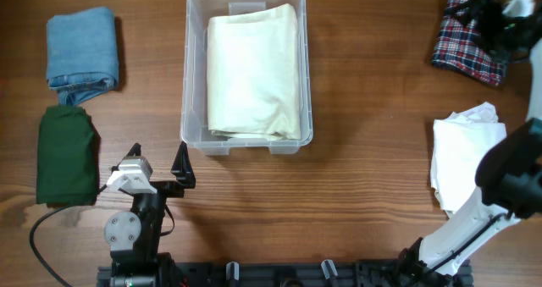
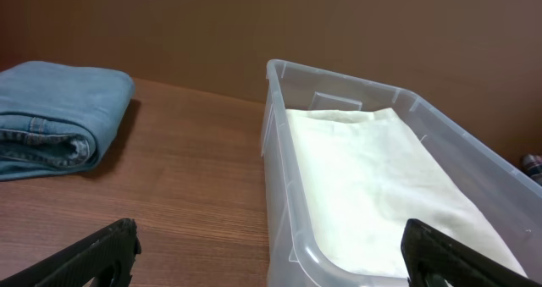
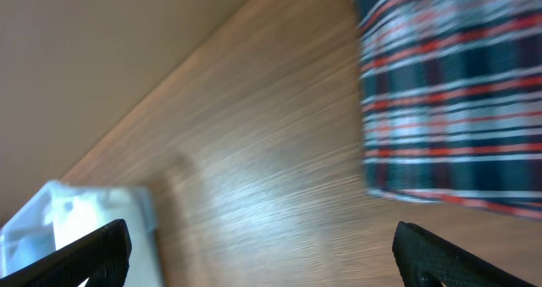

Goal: Pack container

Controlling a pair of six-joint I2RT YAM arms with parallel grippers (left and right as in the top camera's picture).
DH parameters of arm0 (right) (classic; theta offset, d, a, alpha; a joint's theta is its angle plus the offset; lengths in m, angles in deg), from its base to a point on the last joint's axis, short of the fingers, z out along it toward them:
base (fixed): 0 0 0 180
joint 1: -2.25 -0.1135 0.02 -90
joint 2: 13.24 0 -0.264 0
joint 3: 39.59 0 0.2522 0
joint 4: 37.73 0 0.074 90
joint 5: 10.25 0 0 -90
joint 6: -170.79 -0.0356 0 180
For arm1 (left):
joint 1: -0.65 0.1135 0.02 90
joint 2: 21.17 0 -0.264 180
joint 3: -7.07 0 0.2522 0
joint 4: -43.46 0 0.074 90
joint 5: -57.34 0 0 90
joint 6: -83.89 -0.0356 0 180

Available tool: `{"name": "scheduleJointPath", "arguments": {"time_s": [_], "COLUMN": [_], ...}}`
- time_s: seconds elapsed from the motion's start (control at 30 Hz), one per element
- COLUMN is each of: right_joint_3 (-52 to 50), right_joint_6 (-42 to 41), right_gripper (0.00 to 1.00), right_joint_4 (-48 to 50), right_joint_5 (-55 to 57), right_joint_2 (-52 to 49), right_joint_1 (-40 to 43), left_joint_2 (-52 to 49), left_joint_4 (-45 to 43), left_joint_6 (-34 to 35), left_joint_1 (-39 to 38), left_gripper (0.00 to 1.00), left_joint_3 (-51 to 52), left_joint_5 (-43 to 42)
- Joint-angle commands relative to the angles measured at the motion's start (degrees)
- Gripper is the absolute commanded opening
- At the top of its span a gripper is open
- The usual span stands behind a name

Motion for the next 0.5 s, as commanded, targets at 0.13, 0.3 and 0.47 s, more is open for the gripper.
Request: {"name": "scheduleJointPath", "arguments": {"time_s": [0.13, 0.3, 0.47], "right_joint_3": [0.2, 0.2, 0.2], "right_joint_6": [1.7, 3.1, 3.1], "right_gripper": [1.0, 1.0, 1.0], "right_joint_4": [1.8, 3.5, 3.6], "right_joint_5": [5.2, 5.2, 4.7], "right_joint_2": [-1.6, -4.8, -10.1], "right_joint_1": [8.9, 12.6, 15.1], "left_joint_2": [0.0, 0.0, 0.0], "left_joint_4": [0.1, 0.1, 0.1], "left_joint_6": [-0.5, -0.5, -0.5], "left_joint_1": [0.4, 0.4, 0.4], "left_gripper": [1.0, 1.0, 1.0], "left_joint_3": [0.3, 0.3, 0.3], "left_joint_5": [0.2, 0.2, 0.2]}}
